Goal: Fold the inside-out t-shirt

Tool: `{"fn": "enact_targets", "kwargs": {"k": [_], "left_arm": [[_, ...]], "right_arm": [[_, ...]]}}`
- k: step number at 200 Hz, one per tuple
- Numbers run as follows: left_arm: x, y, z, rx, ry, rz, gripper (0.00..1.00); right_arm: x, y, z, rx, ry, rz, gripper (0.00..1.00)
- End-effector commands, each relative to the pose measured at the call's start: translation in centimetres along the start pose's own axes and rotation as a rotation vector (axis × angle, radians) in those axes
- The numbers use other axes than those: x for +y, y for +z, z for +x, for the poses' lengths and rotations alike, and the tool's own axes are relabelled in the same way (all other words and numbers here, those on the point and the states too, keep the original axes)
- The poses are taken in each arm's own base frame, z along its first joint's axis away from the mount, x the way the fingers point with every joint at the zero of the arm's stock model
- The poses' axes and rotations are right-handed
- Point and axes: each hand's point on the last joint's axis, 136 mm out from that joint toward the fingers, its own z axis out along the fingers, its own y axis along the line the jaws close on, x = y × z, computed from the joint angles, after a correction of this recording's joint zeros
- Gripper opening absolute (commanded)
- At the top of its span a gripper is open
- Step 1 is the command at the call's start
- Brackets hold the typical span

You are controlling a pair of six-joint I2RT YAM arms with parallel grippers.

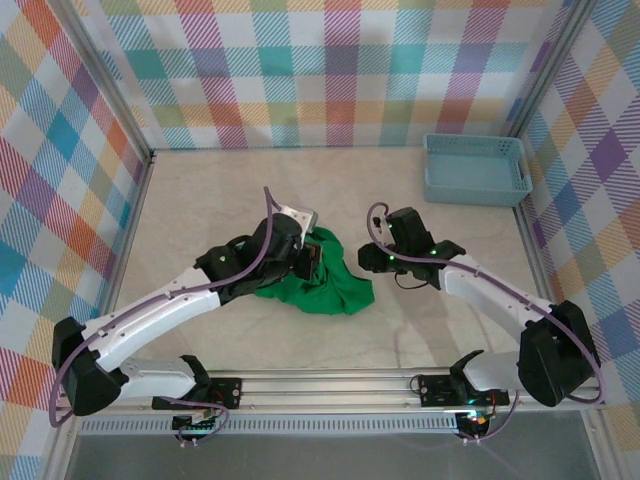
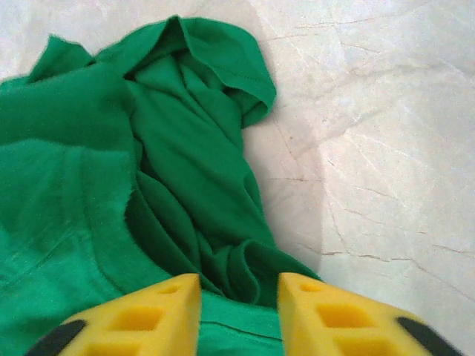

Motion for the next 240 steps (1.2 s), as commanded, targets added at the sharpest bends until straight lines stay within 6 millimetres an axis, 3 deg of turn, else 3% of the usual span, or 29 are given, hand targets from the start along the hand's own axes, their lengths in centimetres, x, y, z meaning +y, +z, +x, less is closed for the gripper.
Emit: {"fn": "enact_targets", "kwargs": {"k": [1, 31, 52, 105, 130, 147, 187, 211, 231, 240], "left_arm": [[1.0, 2.0, 1.1, 0.081, -0.006, -0.029, 0.00], [1.7, 3.0, 0.8, 0.077, -0.049, -0.028, 0.00], [1.8, 3.1, 0.9, 0.070, -0.067, -0.008, 0.00], [1.6, 2.3, 1.1, 0.057, -0.097, 0.025, 0.00], [1.7, 1.8, 0.9, 0.048, -0.103, 0.031, 0.00], [1.8, 1.5, 0.6, 0.041, -0.109, 0.030, 0.00], [4.0, 0.6, 0.0, 0.021, -0.107, -0.045, 0.00], [6.6, 1.0, -0.3, 0.036, -0.095, -0.167, 0.00], [9.0, 2.6, -0.3, 0.078, -0.121, -0.247, 0.00], [10.1, 3.8, -0.2, 0.109, -0.137, -0.282, 0.07]], "right_arm": [[0.6, -1.5, -0.3, -0.037, -0.074, 0.014, 0.43], [4.7, -3.9, 1.1, -0.103, -0.177, -0.129, 0.53], [7.3, -3.0, 2.3, -0.089, -0.218, -0.226, 0.60], [8.3, 1.8, 1.2, -0.109, -0.257, -0.220, 0.64], [7.3, 3.9, 0.4, -0.114, -0.282, -0.140, 0.63], [6.5, 4.4, -0.3, -0.124, -0.287, -0.078, 0.53], [6.3, 2.1, -0.5, -0.142, -0.324, -0.053, 0.00], [8.1, -0.3, 1.3, -0.102, -0.314, -0.198, 0.00], [9.6, -2.0, 2.9, -0.076, -0.247, -0.331, 0.00], [9.8, -2.3, 3.4, -0.071, -0.208, -0.365, 0.00]]}}
